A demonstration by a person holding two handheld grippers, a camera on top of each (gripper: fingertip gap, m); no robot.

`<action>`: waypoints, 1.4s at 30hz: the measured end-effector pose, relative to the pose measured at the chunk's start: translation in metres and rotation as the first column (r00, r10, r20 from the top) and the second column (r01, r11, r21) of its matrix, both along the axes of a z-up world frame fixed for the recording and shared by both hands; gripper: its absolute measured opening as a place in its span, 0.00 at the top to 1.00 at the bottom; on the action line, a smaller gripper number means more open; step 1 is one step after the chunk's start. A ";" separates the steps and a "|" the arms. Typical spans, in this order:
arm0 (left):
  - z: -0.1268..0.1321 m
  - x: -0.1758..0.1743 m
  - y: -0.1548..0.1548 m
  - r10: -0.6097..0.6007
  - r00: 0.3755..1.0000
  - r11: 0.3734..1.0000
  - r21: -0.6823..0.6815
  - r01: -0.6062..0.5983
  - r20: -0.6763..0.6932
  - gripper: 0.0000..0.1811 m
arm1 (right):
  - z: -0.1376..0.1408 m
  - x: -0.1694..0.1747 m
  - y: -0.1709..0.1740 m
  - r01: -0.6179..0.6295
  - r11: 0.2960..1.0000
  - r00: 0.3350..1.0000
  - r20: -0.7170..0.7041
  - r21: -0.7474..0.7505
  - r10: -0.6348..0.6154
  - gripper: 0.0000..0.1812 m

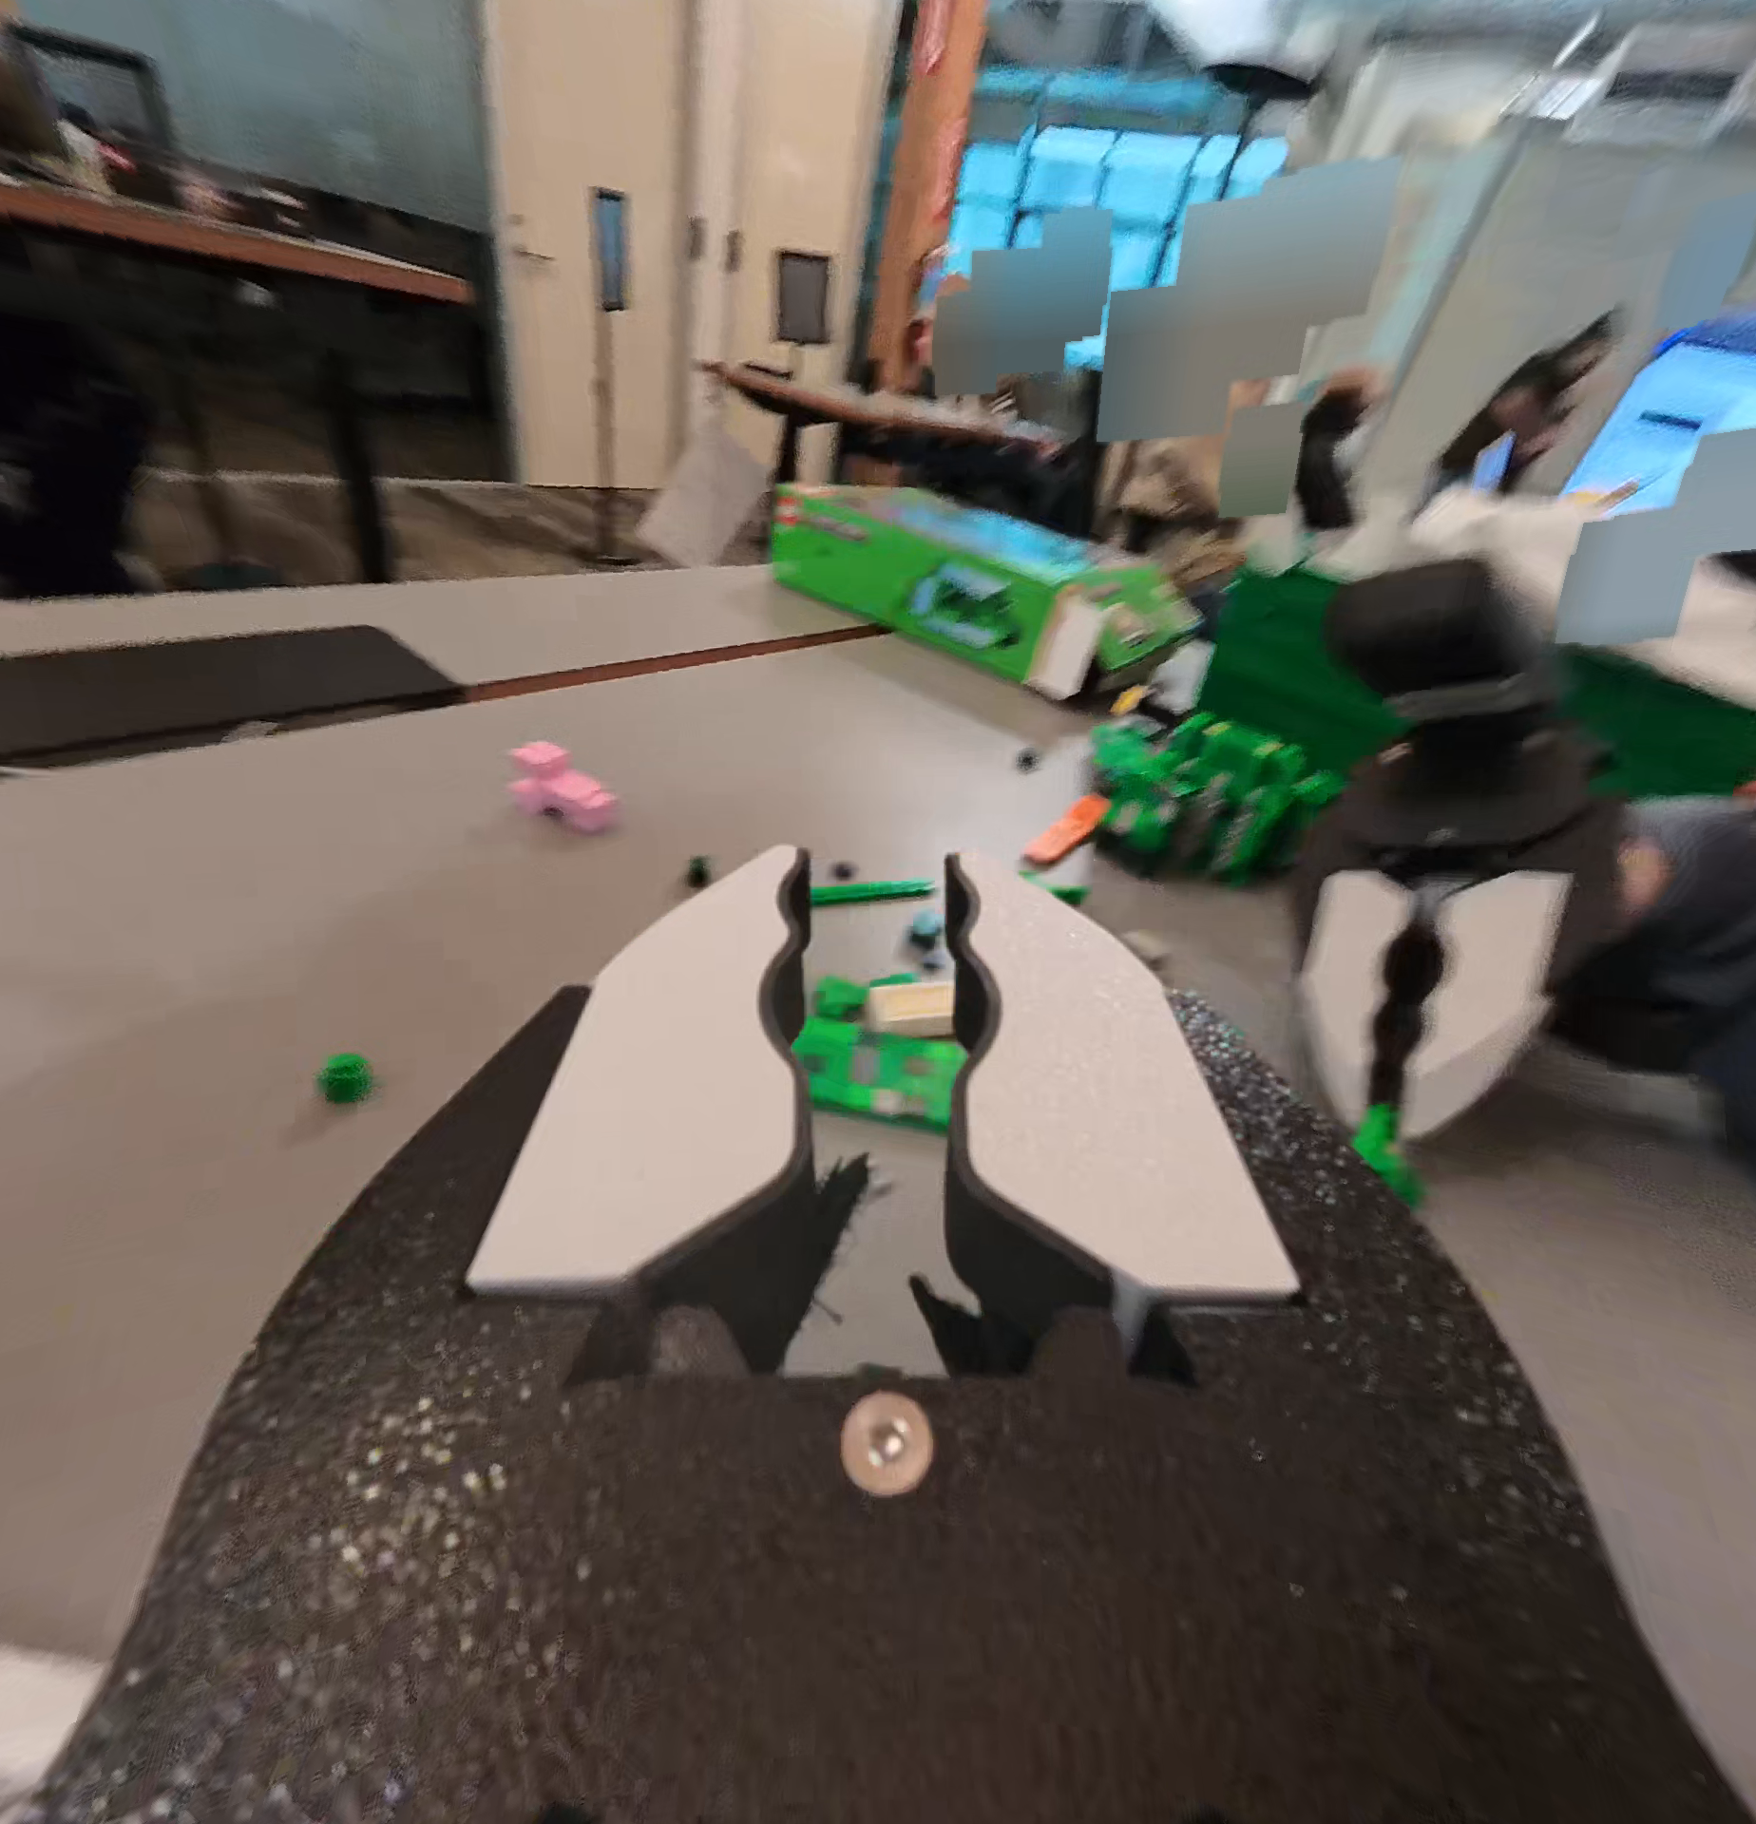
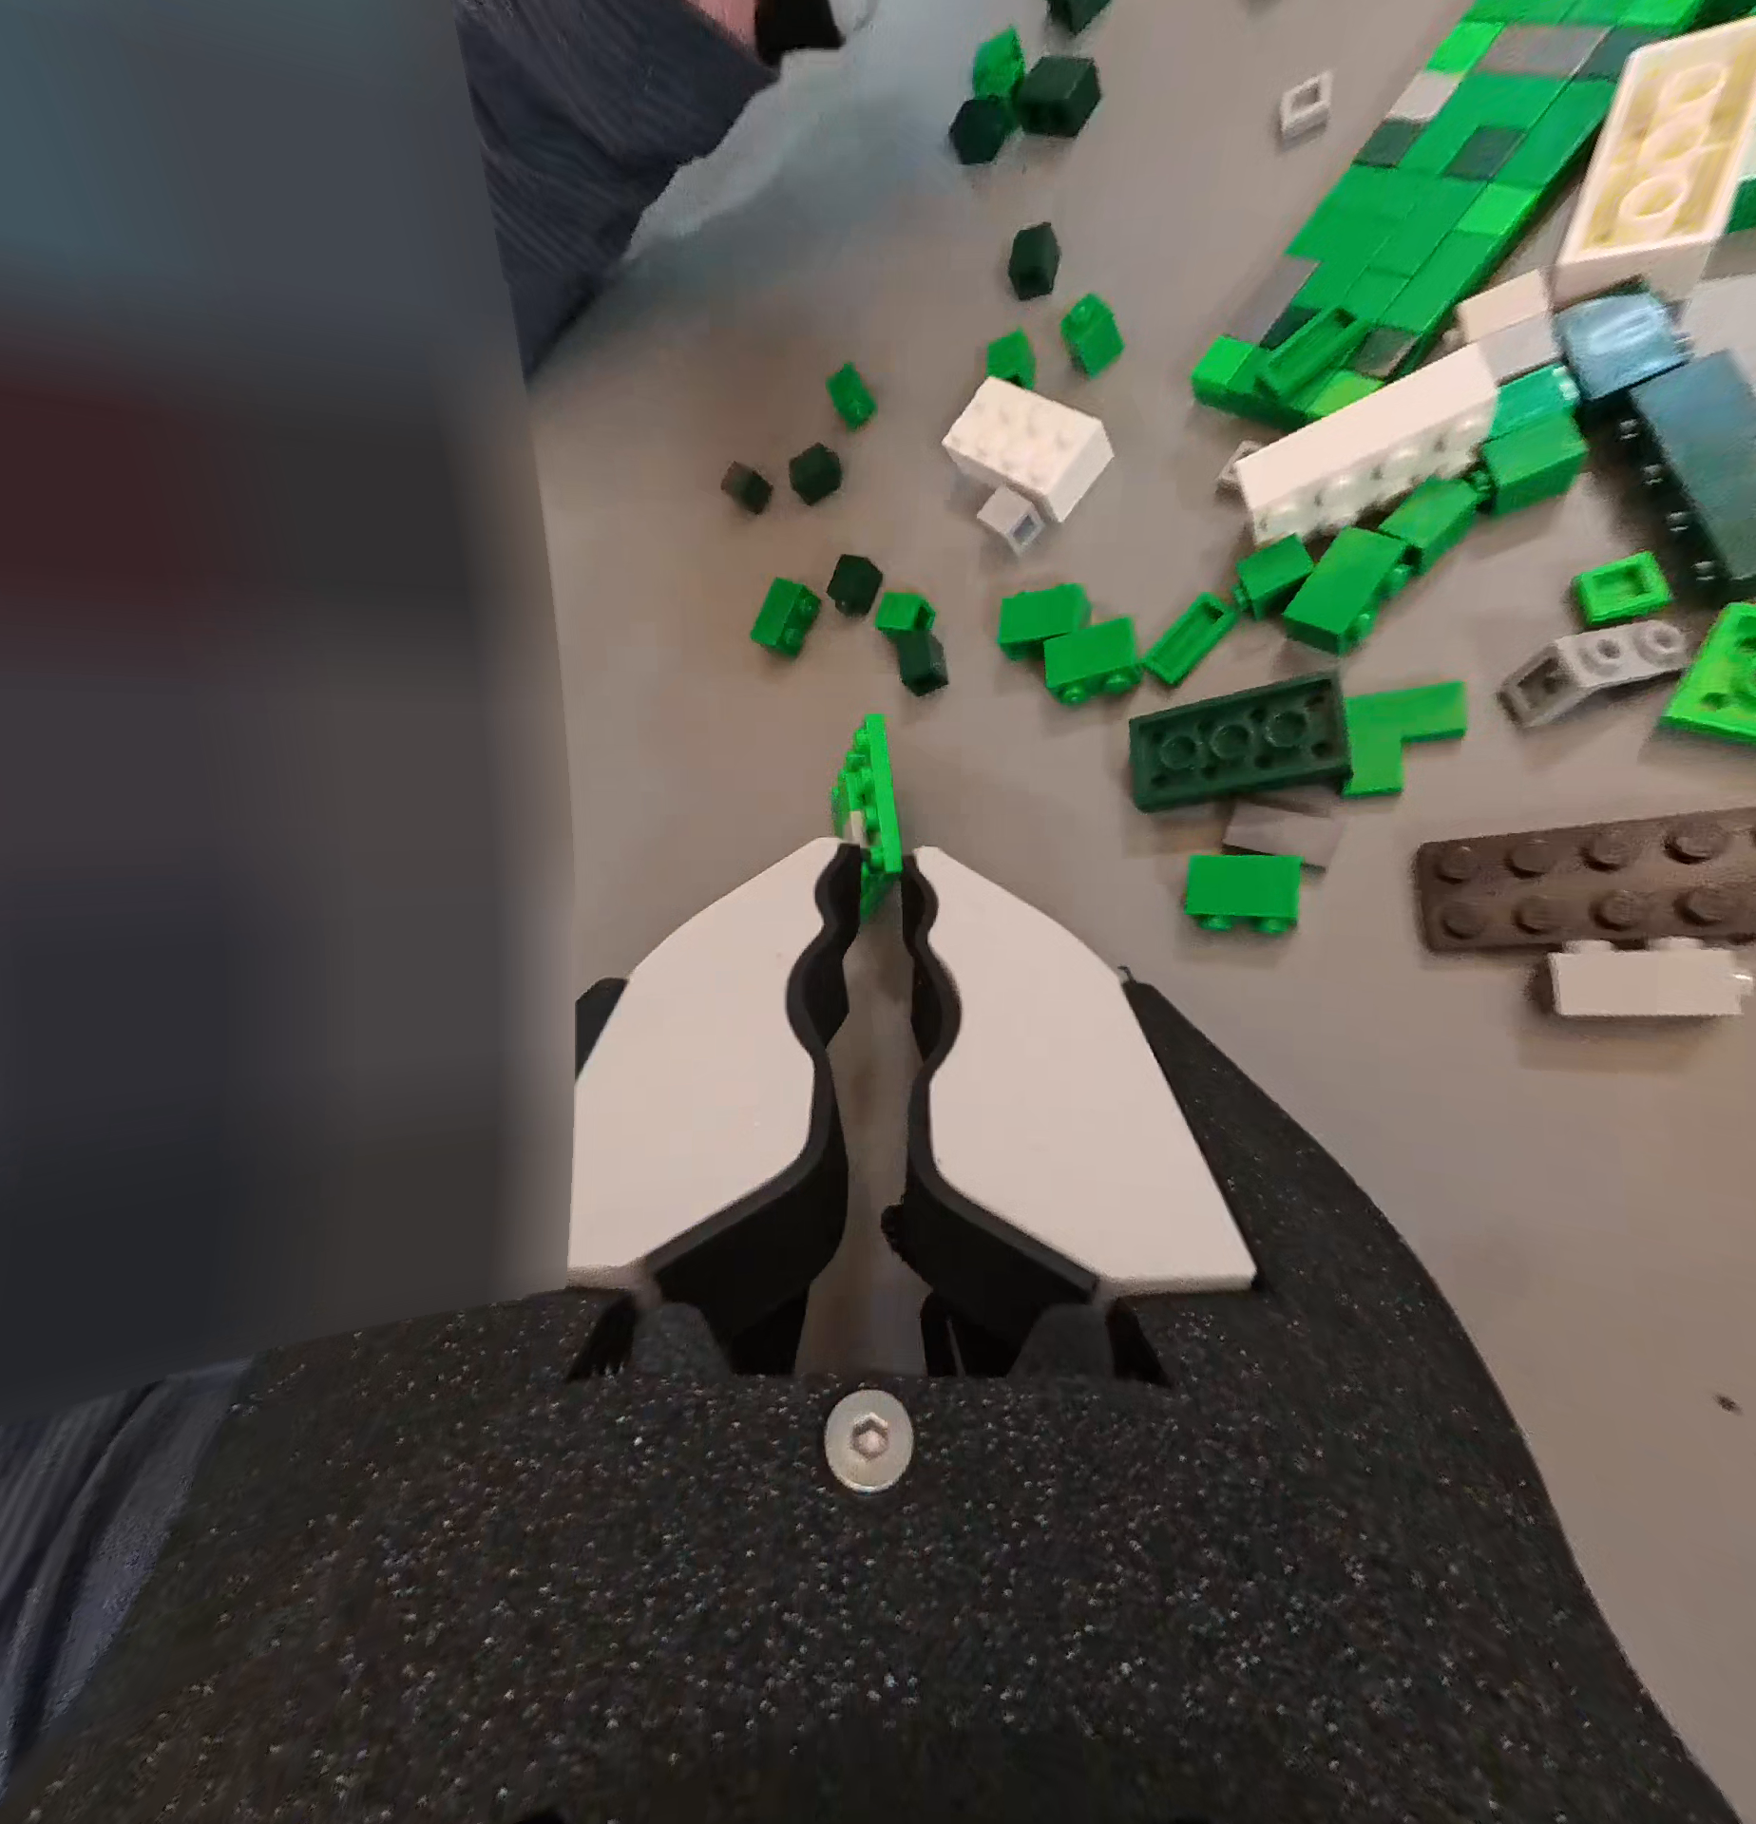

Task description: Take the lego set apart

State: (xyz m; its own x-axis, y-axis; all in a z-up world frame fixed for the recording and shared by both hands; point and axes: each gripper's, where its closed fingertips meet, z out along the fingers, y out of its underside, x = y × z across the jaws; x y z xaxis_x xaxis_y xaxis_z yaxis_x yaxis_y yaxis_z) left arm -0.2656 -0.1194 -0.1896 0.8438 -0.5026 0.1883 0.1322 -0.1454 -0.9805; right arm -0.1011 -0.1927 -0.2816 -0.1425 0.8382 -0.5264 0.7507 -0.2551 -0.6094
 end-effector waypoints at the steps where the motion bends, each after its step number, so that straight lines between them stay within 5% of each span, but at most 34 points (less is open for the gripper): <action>1: -0.001 -0.003 0.001 0.048 0.996 0.999 0.021 -0.047 -0.072 0.87 | 0.000 0.000 0.003 0.012 1.000 1.000 -0.008 0.024 -0.012 0.95; 7: -0.006 0.007 0.001 0.062 0.985 0.997 0.046 -0.055 -0.158 0.89 | 0.008 -0.006 0.020 0.068 0.990 0.994 -0.094 0.122 -0.056 0.87; 11: -0.006 0.009 0.001 0.063 0.990 0.996 0.065 -0.055 -0.129 0.90 | 0.028 -0.022 0.041 0.155 0.930 0.963 -0.261 0.334 -0.067 0.83; 15: -0.015 0.015 0.003 0.046 0.990 0.997 0.074 -0.036 -0.135 0.91 | 0.061 -0.039 0.079 0.450 0.717 0.853 -0.494 0.532 -0.168 0.82; 19: -0.012 0.013 0.004 0.081 0.986 0.991 0.120 -0.063 -0.148 0.93 | 0.084 -0.045 0.100 0.710 0.487 0.677 -0.684 0.509 -0.271 0.84; 24: -0.002 0.006 0.001 0.139 0.978 0.974 0.199 -0.106 -0.157 0.94 | 0.077 -0.053 0.097 0.734 0.369 0.665 -0.714 0.570 -0.220 0.91; 27: -0.002 0.002 0.002 0.139 0.979 0.976 0.187 -0.110 -0.147 0.94 | 0.074 -0.051 0.101 0.735 0.342 0.669 -0.709 0.586 -0.222 0.93; 31: -0.007 0.006 0.003 0.094 0.989 0.987 0.137 -0.078 -0.111 0.92 | 0.084 -0.041 0.106 0.793 0.353 0.591 -0.767 0.496 -0.251 0.96; 36: -0.019 0.026 -0.010 -0.130 0.986 0.991 -0.003 0.130 -0.108 1.00 | 0.087 -0.031 0.113 0.841 0.346 0.517 -0.808 0.417 -0.283 0.98; 42: 0.015 -0.049 -0.039 0.052 0.992 0.996 0.073 -0.044 -0.115 0.92 | 0.082 -0.037 0.109 0.808 0.305 0.577 -0.782 0.504 -0.237 0.98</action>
State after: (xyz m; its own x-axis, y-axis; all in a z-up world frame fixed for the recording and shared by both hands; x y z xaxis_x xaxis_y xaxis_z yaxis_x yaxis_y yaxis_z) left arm -0.3147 -0.1582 -0.1743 0.8812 -0.4698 0.0527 0.0214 -0.0718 -0.9972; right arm -0.1384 -0.0840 -0.1997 0.5327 0.7751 0.3399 0.1544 0.3059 -0.9395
